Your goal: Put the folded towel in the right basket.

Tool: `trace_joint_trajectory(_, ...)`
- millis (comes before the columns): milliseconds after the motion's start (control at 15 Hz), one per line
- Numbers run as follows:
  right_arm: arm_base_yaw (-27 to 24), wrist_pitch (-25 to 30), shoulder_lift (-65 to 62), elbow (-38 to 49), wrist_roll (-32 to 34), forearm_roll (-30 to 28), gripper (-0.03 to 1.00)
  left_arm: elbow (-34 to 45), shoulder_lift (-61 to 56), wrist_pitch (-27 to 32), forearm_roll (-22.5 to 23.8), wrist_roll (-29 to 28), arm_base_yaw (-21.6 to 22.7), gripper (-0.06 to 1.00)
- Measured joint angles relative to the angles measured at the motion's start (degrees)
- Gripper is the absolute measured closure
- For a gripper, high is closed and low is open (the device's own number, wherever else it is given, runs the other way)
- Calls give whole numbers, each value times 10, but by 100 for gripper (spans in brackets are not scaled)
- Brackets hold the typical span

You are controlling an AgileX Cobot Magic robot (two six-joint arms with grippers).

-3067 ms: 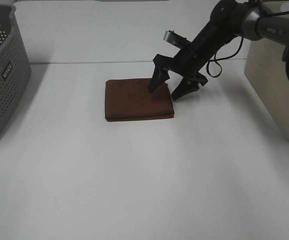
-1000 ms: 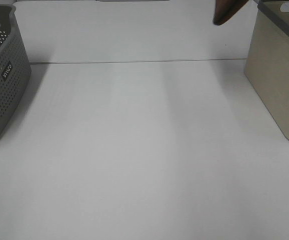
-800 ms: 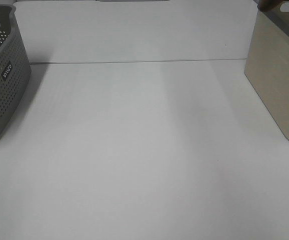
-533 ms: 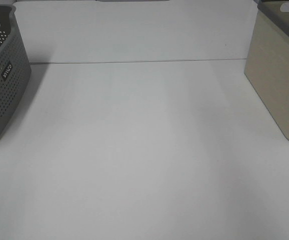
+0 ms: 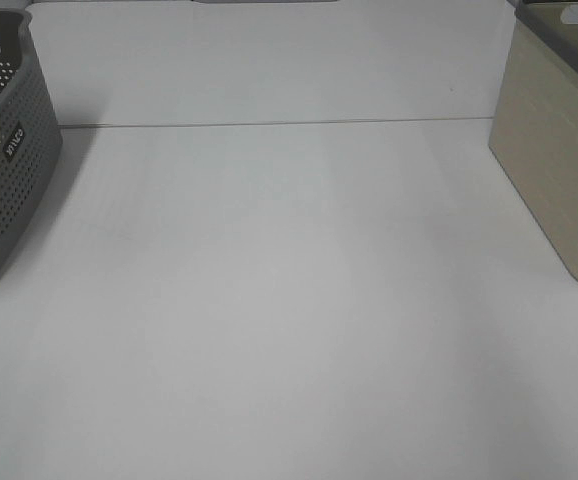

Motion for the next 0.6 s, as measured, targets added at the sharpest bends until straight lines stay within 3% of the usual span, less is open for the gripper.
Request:
trace_joint_trajectory(133,0,-1,5,0,8,-6,44,0,0,0,0,0,0,-3)
trace_joint_trajectory(200,0,-1,5,0,8,-7,38,0,0,0,0,0,0,-3)
trace_joint_trajectory(467,30,-1,-17,-11,8,3,32,0,0,0,0,0,0,-3)
trace_joint_trajectory(600,93,-1,-44,-14,21,-5,25,0,0,0,0,0,0,-3)
